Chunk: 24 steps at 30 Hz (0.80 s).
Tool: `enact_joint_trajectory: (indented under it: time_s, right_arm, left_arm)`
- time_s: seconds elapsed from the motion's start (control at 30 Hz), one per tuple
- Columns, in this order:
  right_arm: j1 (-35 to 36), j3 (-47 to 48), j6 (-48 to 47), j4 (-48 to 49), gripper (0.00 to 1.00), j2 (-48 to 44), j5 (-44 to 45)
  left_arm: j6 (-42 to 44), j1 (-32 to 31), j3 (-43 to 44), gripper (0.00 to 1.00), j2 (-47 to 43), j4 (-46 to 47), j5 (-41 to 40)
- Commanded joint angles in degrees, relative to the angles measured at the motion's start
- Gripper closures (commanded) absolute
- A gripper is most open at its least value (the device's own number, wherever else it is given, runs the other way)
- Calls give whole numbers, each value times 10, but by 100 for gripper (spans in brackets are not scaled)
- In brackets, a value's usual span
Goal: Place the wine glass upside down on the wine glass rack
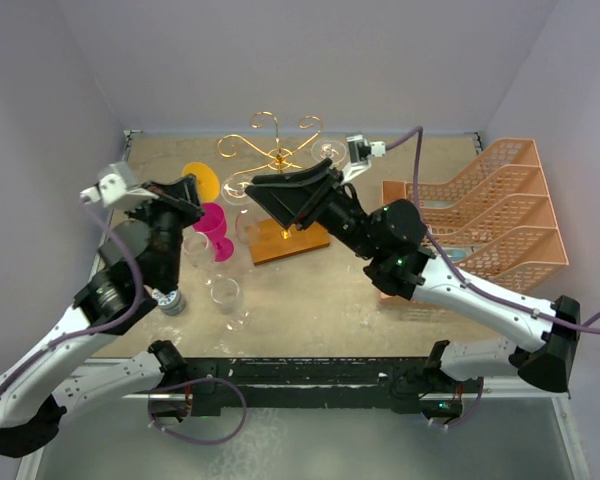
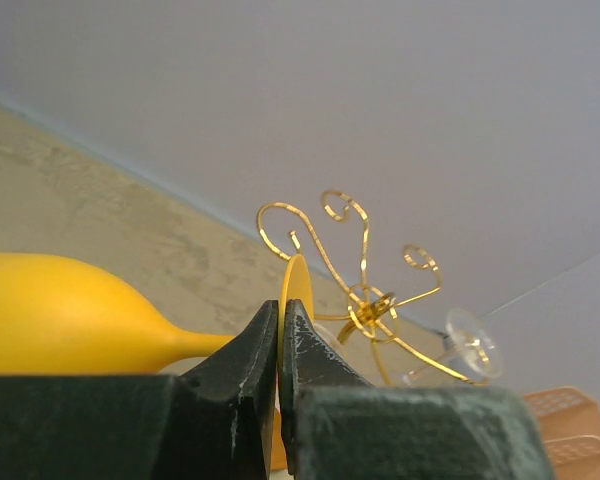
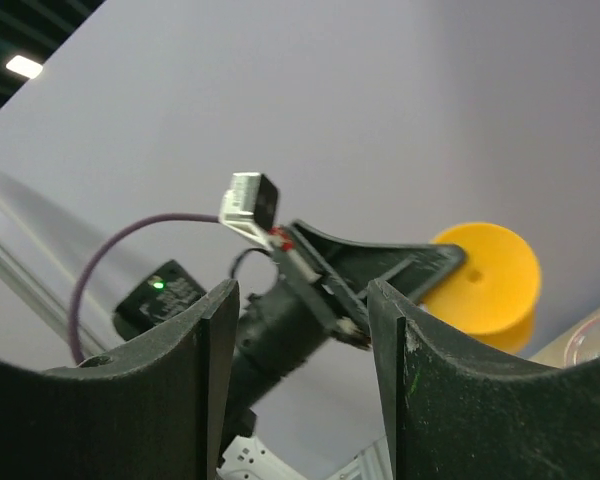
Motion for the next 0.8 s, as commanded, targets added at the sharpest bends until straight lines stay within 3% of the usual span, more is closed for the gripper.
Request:
enact_joint_trajectory:
  time_s: [0.0, 0.37, 0.63, 0.77]
  right_arm:
    - [-1, -35, -15, 45, 44, -49, 52]
    - [-1, -89, -16, 58, 46, -103, 38]
    - [-1, -109, -2, 61, 47, -114, 31]
    - [-1, -114, 4, 61, 47, -112, 26]
  left_arm:
    - [4, 0, -17, 100, 34, 55, -34]
    - [-7, 5, 8, 100, 128, 119, 7]
    - [-96, 114, 11, 100, 159, 137, 142]
    - [-110, 122, 8, 100, 158, 142, 162]
